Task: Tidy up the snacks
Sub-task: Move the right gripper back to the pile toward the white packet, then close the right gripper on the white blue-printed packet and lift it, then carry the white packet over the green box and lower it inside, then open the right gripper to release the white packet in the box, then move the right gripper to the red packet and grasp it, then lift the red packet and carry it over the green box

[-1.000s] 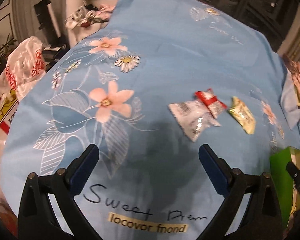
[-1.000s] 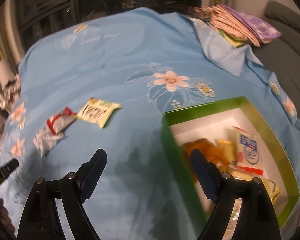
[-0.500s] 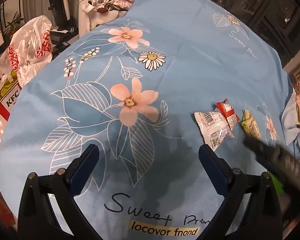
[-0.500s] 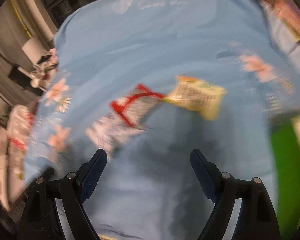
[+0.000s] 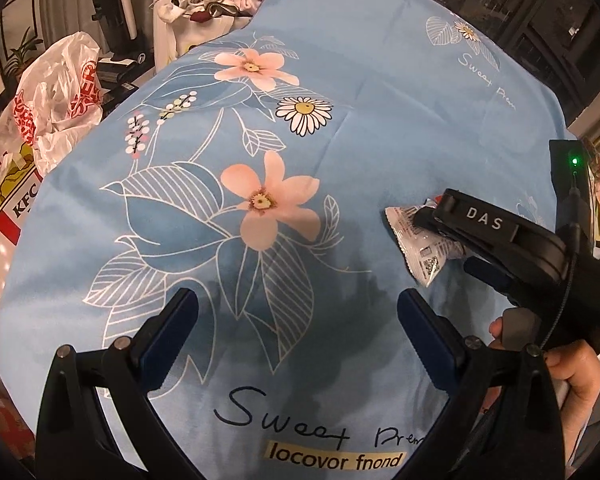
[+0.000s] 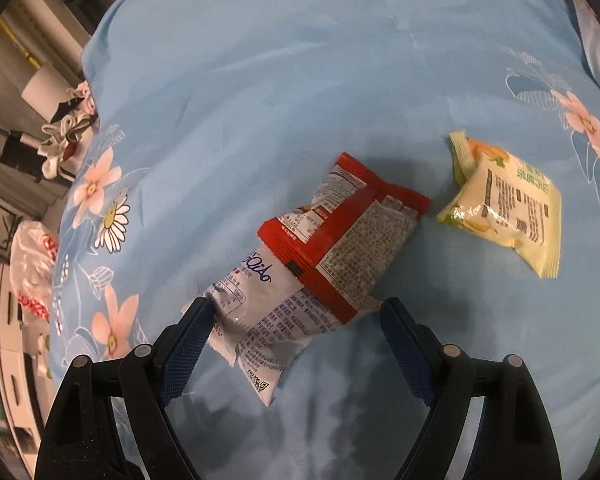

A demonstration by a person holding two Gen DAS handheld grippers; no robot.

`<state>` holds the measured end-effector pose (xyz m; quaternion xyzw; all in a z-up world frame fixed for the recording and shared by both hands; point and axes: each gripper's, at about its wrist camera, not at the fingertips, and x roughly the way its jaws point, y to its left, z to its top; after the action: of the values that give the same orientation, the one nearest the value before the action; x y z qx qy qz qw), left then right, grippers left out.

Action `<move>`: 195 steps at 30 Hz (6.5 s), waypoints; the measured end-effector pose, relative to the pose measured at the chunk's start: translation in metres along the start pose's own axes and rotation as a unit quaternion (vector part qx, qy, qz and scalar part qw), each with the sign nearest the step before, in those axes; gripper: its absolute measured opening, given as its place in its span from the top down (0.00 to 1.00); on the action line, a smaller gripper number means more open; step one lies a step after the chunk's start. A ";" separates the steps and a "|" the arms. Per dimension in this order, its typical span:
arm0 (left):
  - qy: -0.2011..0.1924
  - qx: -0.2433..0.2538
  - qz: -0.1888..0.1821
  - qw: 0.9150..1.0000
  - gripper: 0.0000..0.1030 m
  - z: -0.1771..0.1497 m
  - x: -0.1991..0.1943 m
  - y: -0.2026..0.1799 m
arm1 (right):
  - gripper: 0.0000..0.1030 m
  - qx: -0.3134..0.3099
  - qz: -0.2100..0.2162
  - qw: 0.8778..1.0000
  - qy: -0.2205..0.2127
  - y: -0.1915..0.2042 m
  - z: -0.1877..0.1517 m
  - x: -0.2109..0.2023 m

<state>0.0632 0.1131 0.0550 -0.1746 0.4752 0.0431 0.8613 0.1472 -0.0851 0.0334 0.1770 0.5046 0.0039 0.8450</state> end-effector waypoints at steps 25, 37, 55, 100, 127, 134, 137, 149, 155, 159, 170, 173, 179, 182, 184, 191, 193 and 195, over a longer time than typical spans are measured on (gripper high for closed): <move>0.014 0.052 -0.044 0.998 0.03 -0.017 -0.002 -0.037 | 0.74 -0.025 0.161 0.986 0.037 -0.067 -0.079 -0.077; 0.049 0.118 -0.103 0.986 0.04 -0.040 0.004 -0.083 | 0.41 0.028 0.071 0.997 0.020 -0.125 -0.075 -0.090; 0.125 0.182 -0.168 0.961 0.27 -0.086 0.027 -0.135 | 0.40 0.077 0.168 0.981 0.064 -0.133 -0.082 -0.065; 0.060 0.377 -0.368 0.848 0.52 -0.130 -0.041 -0.351 | 0.49 0.223 0.074 0.949 -0.213 -0.285 -0.096 -0.221; 0.063 0.343 -0.298 0.889 0.13 -0.124 -0.034 -0.330 | 0.32 0.278 0.024 0.940 -0.195 -0.317 -0.104 -0.216; 0.001 0.295 -0.229 0.928 0.04 -0.090 -0.052 -0.269 | 0.22 0.248 0.023 0.944 -0.218 -0.295 -0.099 -0.224; -0.010 0.266 -0.196 0.944 0.02 -0.077 -0.054 -0.234 | 0.21 0.230 0.024 0.948 -0.219 -0.282 -0.094 -0.223; 0.003 0.128 -0.089 0.988 0.01 -0.039 -0.005 -0.093 | 0.17 0.126 0.015 0.976 -0.177 -0.188 -0.069 -0.180; 0.008 0.064 -0.090 0.994 0.01 -0.018 0.004 -0.065 | 0.17 0.072 0.029 0.991 -0.111 -0.125 -0.038 -0.121; 0.014 0.063 -0.047 0.997 0.02 -0.014 0.009 -0.056 | 0.17 0.025 0.014 0.998 -0.062 -0.082 -0.009 -0.070; 0.015 0.068 -0.159 0.985 0.18 0.032 0.049 -0.073 | 0.37 0.027 0.046 0.998 -0.022 -0.062 0.037 -0.009; 0.038 0.068 -0.160 0.984 0.28 0.041 0.072 -0.082 | 0.43 0.044 0.068 0.997 -0.014 -0.070 0.045 -0.004; 0.049 0.112 -0.188 0.974 0.34 0.042 0.093 -0.108 | 0.44 0.039 0.082 0.996 0.012 -0.069 0.048 0.016; 0.053 0.131 -0.200 0.970 0.37 0.040 0.096 -0.116 | 0.45 0.037 0.093 0.995 0.008 -0.068 0.050 0.018; 0.049 0.145 -0.196 0.969 0.55 0.038 0.100 -0.118 | 0.53 0.035 0.097 0.995 0.011 -0.068 0.051 0.020; 0.056 0.162 -0.210 0.962 0.66 0.036 0.098 -0.124 | 0.60 0.032 0.107 0.994 0.009 -0.069 0.047 0.017; 0.061 0.172 -0.211 0.960 0.63 0.033 0.090 -0.130 | 0.62 0.029 0.105 0.994 0.007 -0.070 0.043 0.008; 0.048 0.183 -0.213 0.958 0.63 0.030 0.075 -0.140 | 0.62 0.020 0.096 0.995 -0.011 -0.067 0.038 -0.008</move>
<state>0.1622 -0.0147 0.0432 -0.1130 0.4673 -0.2380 0.8439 0.1646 -0.1608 0.0363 0.2416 0.4757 0.0728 0.8427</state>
